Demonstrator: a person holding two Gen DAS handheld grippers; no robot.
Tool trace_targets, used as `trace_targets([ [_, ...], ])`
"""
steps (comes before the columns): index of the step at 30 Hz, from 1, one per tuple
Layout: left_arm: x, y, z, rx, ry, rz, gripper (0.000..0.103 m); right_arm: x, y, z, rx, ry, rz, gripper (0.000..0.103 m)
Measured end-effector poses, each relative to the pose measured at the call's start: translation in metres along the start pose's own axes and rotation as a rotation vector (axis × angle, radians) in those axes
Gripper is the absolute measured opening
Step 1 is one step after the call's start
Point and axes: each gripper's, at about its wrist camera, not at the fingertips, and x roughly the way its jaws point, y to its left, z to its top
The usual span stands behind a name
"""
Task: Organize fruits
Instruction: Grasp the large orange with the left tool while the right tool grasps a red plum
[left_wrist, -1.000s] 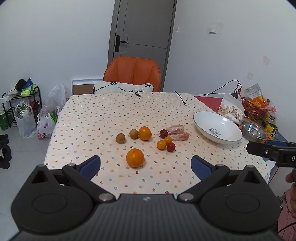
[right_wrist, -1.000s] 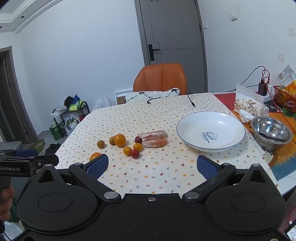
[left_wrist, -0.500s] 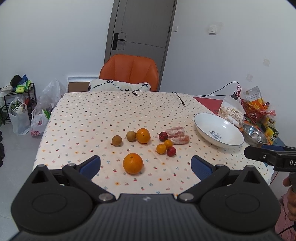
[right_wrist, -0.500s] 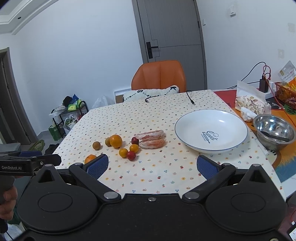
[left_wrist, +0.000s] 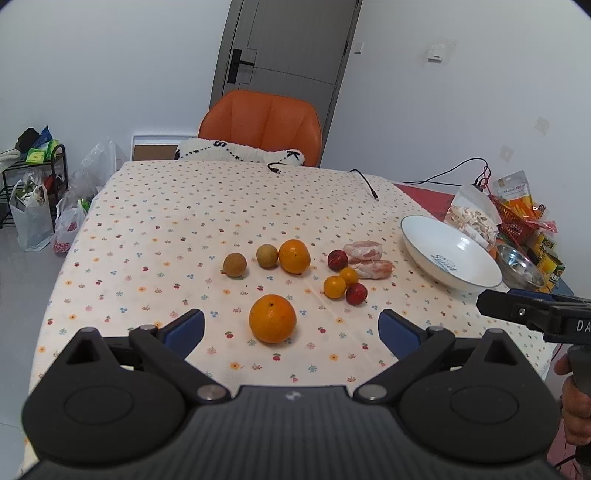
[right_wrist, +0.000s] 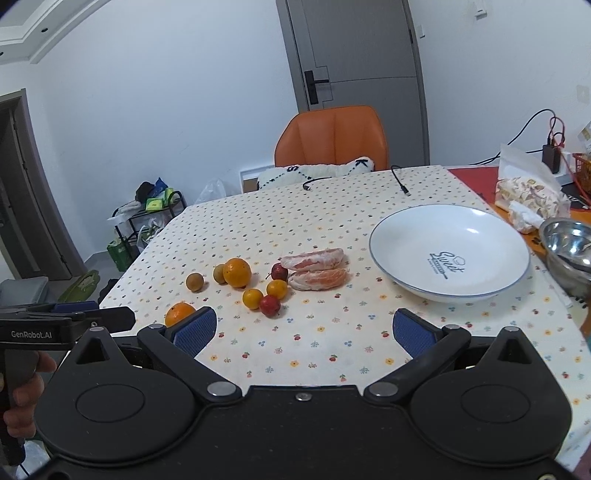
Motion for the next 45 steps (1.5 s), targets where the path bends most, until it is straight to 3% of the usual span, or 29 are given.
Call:
trace_targets([
  [20,0.059,0.021,-0.003,-0.068,0.068,-0.013,0.064,0.056,0.0,-0.003,-0.019,0.035,0.107,0.102],
  [24,0.069,0.024,-0.004,-0.077,0.084,-0.018,0.059,0.069,0.0,-0.003,-0.014,0.055,0.111,0.096],
  [28,0.077,0.027,-0.004,-0.09,0.095,-0.034,0.039,0.081,0.001,-0.003,-0.014,0.071,0.123,0.093],
  [32,0.079,0.025,-0.002,-0.072,0.085,-0.031,0.039,0.091,0.003,-0.002,-0.017,0.08,0.137,0.086],
  [34,0.08,0.025,-0.001,-0.065,0.086,-0.033,0.039,0.097,0.003,-0.002,-0.019,0.09,0.142,0.076],
  [45,0.082,0.031,0.004,-0.067,0.085,-0.017,0.039,0.123,0.009,0.002,-0.017,0.124,0.172,0.058],
])
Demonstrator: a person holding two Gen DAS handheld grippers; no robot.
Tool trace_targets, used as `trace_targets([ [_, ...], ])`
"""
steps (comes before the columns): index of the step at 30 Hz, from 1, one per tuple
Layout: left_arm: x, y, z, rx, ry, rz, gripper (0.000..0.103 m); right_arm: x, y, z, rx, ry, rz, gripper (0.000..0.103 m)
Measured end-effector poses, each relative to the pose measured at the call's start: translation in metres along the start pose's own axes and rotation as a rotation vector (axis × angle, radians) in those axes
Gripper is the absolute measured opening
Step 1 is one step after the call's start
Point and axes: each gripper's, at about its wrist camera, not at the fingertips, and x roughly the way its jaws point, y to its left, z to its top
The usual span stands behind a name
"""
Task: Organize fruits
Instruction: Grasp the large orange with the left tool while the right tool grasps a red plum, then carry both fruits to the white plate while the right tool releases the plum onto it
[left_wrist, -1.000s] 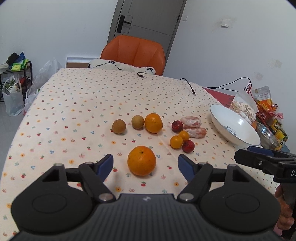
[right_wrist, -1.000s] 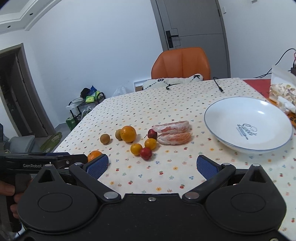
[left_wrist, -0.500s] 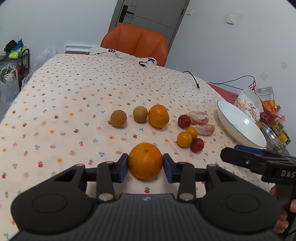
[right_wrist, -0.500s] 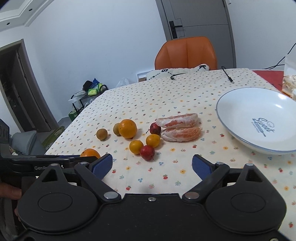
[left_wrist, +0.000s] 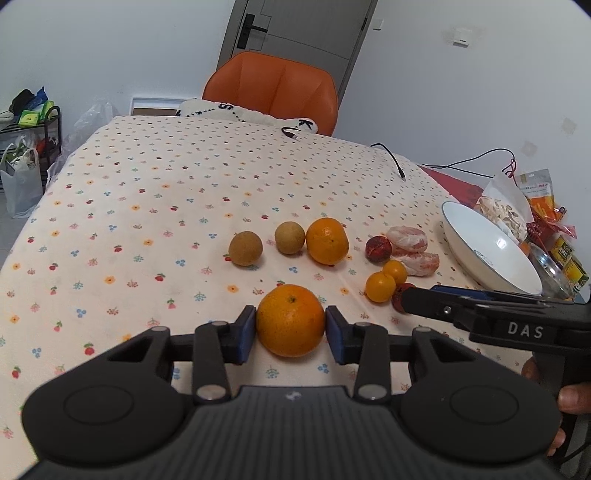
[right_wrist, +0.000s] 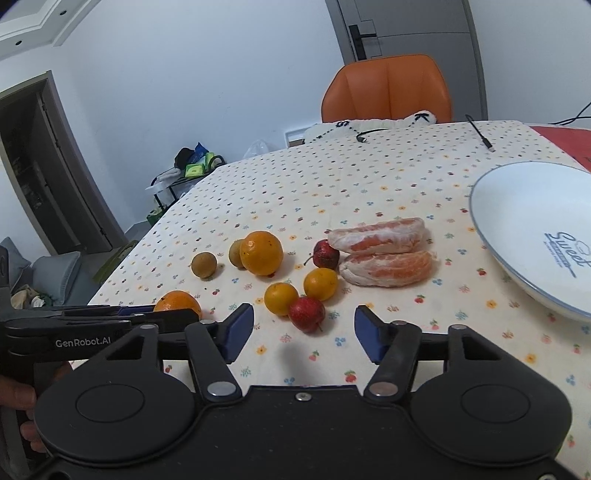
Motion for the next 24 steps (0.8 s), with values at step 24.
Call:
trace_targets([
  [24,0.007,-0.046,0.025,0.062,-0.032,-0.083,0.039,-0.032,-0.033,0.005,0.063,-0.055,-0.032,0.022],
])
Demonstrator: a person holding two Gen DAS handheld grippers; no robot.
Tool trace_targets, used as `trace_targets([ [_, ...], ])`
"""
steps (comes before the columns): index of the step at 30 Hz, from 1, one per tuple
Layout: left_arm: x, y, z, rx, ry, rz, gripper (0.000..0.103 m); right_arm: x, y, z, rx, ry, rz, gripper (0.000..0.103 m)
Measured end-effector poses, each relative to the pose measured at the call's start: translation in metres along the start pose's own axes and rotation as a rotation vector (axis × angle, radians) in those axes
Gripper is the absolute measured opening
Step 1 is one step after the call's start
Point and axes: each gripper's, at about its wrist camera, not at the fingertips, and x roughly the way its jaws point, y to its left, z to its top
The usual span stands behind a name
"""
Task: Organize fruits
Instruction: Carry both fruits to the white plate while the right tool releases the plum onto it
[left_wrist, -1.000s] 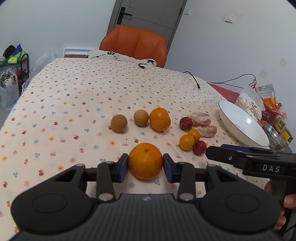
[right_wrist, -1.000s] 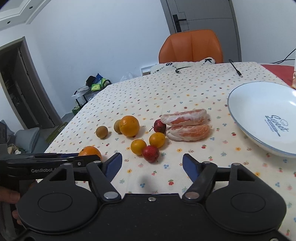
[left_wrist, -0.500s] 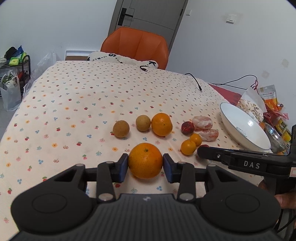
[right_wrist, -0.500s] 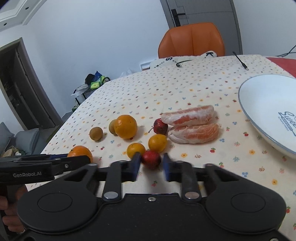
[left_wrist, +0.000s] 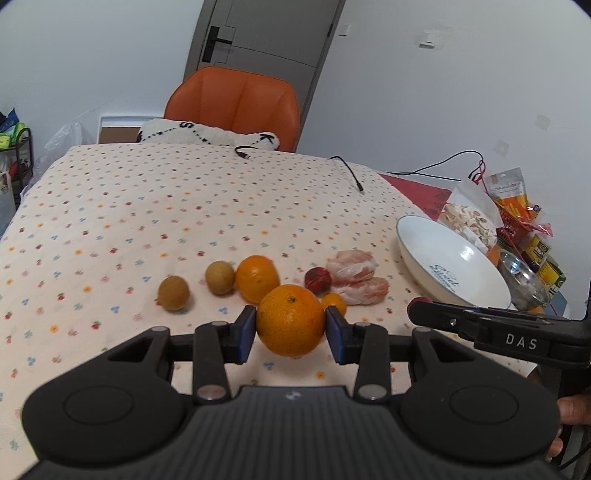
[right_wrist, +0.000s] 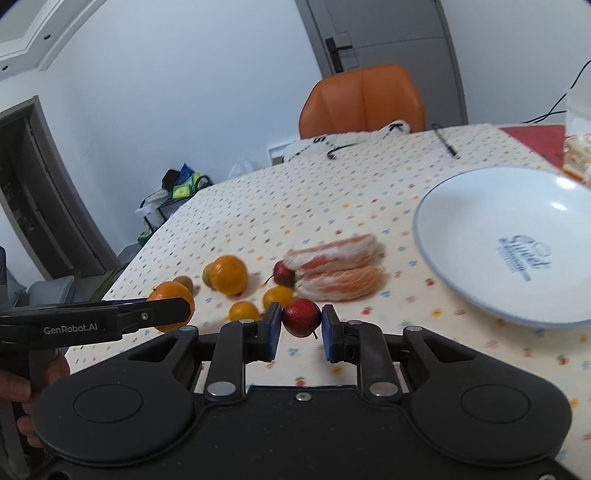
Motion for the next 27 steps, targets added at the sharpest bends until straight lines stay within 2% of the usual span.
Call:
trace_targets([
  [27,0.042,-0.089,0.034,0.126,-0.013,-0.155,0.039,-0.051,-0.074,0.007,0.079,-0.105,-0.174,0.022],
])
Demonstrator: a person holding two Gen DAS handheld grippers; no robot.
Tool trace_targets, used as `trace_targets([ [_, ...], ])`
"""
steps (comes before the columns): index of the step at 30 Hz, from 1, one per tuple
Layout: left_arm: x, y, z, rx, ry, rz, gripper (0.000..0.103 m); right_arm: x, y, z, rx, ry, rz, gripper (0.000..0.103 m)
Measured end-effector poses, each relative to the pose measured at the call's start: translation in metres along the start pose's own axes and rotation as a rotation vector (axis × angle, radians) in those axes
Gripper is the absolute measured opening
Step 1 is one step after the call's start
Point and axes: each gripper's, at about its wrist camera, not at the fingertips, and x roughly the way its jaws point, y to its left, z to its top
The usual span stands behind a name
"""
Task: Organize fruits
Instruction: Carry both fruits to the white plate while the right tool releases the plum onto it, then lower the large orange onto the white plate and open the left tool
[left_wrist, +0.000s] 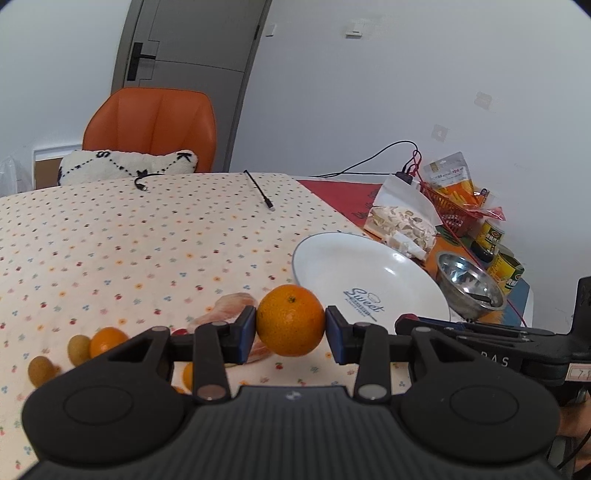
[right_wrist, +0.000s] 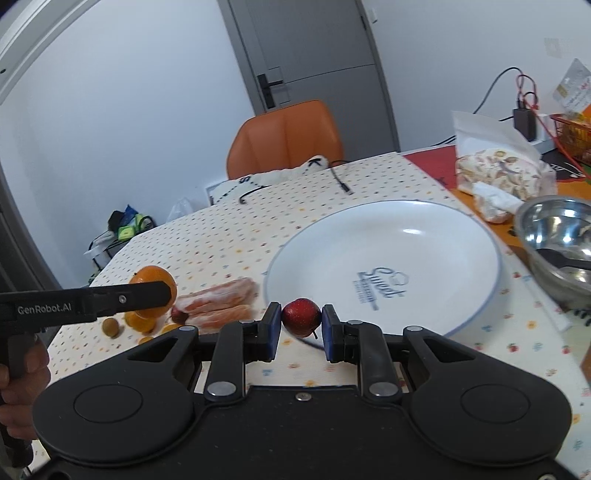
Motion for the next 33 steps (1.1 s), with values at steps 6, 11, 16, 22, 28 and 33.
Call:
trace_targets([
  [6,0.012,-0.014,0.003,0.017,0.009,-0.026,0.039,-0.003,-0.015,0.001,0.013,-0.011,-0.043,0.022],
  [11,0.019,-0.025,0.006,0.031,0.008,-0.044,0.039,-0.003,-0.026,0.001,0.013,-0.016,-0.1,0.022],
  [16,0.024,-0.031,0.007,0.035,0.014,-0.051,0.039,0.0,-0.029,-0.001,0.008,-0.013,-0.143,0.023],
  [22,0.028,-0.036,0.008,0.041,0.021,-0.054,0.039,-0.003,-0.031,-0.003,0.012,-0.019,-0.15,0.028],
  [28,0.035,-0.043,0.009,0.047,0.026,-0.063,0.039,-0.01,-0.033,-0.003,0.014,-0.028,-0.142,0.031],
  [33,0.043,-0.05,0.011,0.055,0.038,-0.072,0.039,-0.017,-0.035,-0.003,0.024,-0.036,-0.145,0.038],
])
